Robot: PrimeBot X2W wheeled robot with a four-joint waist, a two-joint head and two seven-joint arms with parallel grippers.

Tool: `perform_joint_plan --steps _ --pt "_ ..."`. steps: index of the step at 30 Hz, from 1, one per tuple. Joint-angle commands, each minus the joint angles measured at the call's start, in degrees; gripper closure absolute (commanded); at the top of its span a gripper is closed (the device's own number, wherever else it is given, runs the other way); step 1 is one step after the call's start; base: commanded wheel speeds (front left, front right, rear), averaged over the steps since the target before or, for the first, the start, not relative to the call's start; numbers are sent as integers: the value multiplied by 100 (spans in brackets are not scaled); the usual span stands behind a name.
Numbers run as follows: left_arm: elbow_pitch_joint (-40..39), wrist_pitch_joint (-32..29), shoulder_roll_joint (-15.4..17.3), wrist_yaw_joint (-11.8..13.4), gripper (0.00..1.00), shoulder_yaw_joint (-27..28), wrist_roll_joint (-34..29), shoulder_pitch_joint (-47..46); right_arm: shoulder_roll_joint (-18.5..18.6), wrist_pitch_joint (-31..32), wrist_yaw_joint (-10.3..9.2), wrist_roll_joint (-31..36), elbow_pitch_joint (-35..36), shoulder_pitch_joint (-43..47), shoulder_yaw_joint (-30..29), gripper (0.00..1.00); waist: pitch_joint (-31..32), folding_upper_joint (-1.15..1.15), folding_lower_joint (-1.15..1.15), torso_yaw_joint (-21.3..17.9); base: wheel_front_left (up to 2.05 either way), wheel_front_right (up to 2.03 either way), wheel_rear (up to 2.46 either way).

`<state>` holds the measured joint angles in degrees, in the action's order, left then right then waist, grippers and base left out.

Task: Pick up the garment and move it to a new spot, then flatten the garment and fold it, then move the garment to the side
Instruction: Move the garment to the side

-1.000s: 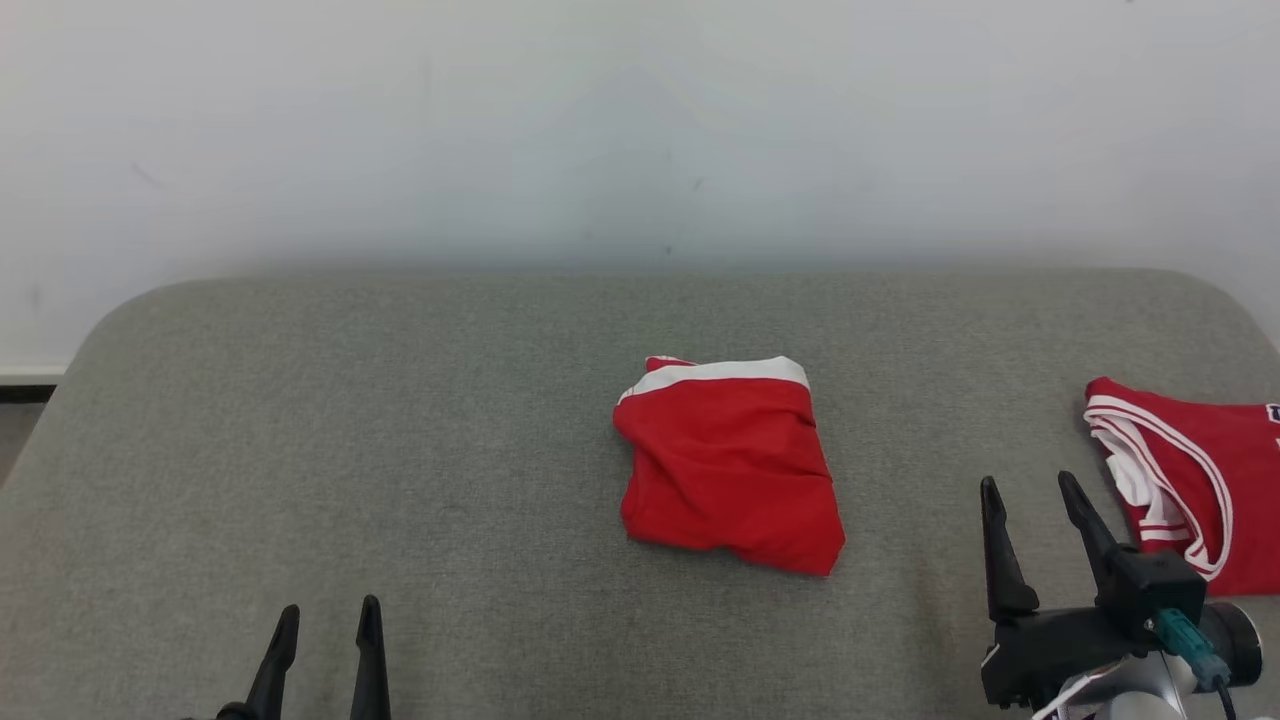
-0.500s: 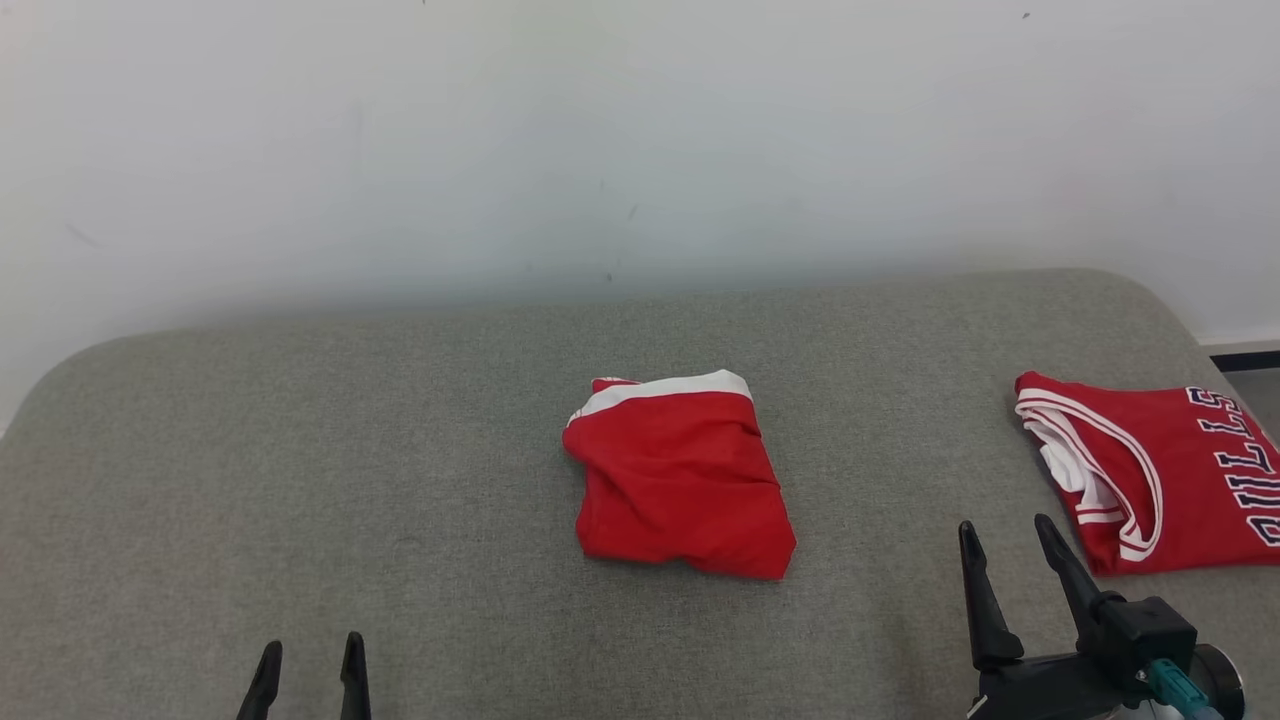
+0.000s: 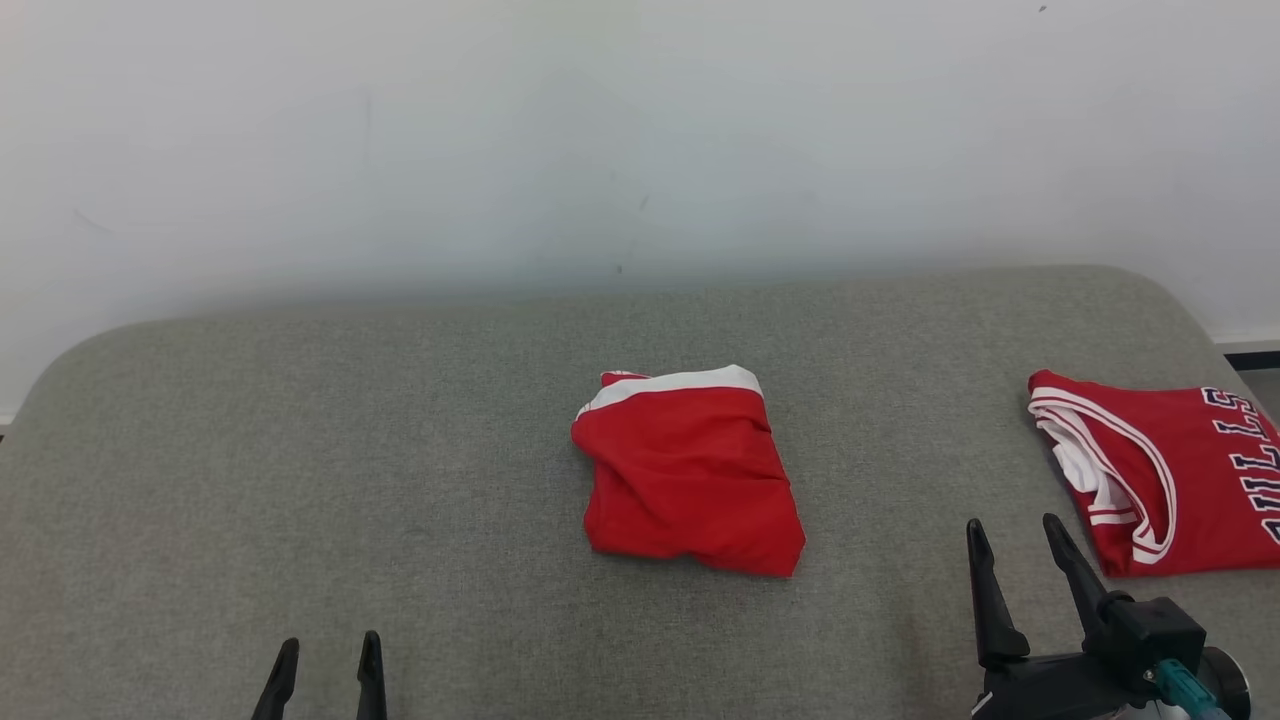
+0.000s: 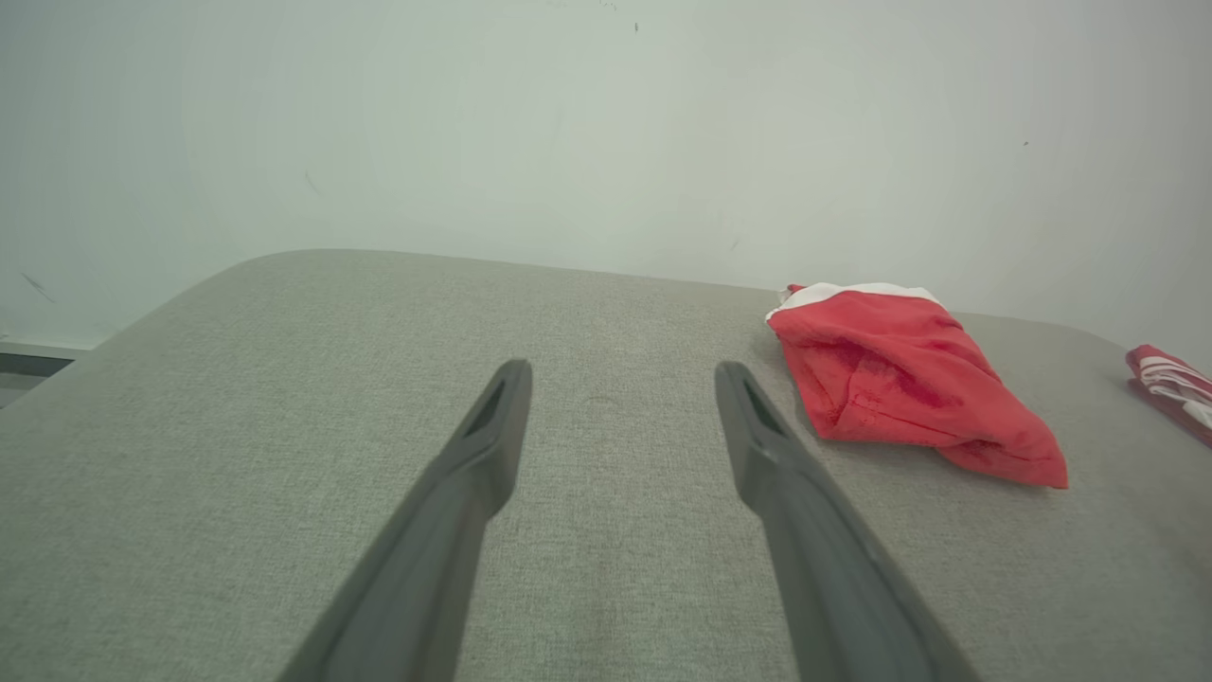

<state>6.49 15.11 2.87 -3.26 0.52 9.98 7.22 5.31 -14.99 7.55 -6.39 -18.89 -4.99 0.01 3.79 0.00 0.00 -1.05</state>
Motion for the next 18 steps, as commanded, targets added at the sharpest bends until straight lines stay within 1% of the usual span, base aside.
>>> perform_joint_plan --steps 1,5,8,9,14,16,18 --pt "-23 -1 4 24 0 -28 -40 -25 -22 -22 -16 23 3 26 -46 0 -28 0 0 30 0 0 0" --pt "-45 -2 4 54 0 -62 -27 -44 -75 -14 -16 -169 -50 -65 -22 0 -79 0 0 60 0 0 0" --pt "-65 -2 3 66 0 -108 -35 -68 -78 252 -16 -348 -137 -439 27 0 -163 0 0 91 0 0 0" --pt "-78 -2 4 65 0 -142 -43 -96 -92 660 -16 -481 -305 -768 69 0 -229 0 0 139 0 0 0" --pt "-108 -2 4 70 0 -272 20 -211 -44 1736 -16 -869 -823 -1818 340 0 -457 0 0 378 0 0 0" --pt "-132 -2 3 67 0 -345 31 -294 21 2239 -16 -856 -1152 -2197 320 0 -587 0 0 516 0 0 0" --pt "-140 -2 5 57 0 -407 43 -348 -11 2649 -16 -881 -1479 -2565 230 0 -700 0 0 660 0 0 0"
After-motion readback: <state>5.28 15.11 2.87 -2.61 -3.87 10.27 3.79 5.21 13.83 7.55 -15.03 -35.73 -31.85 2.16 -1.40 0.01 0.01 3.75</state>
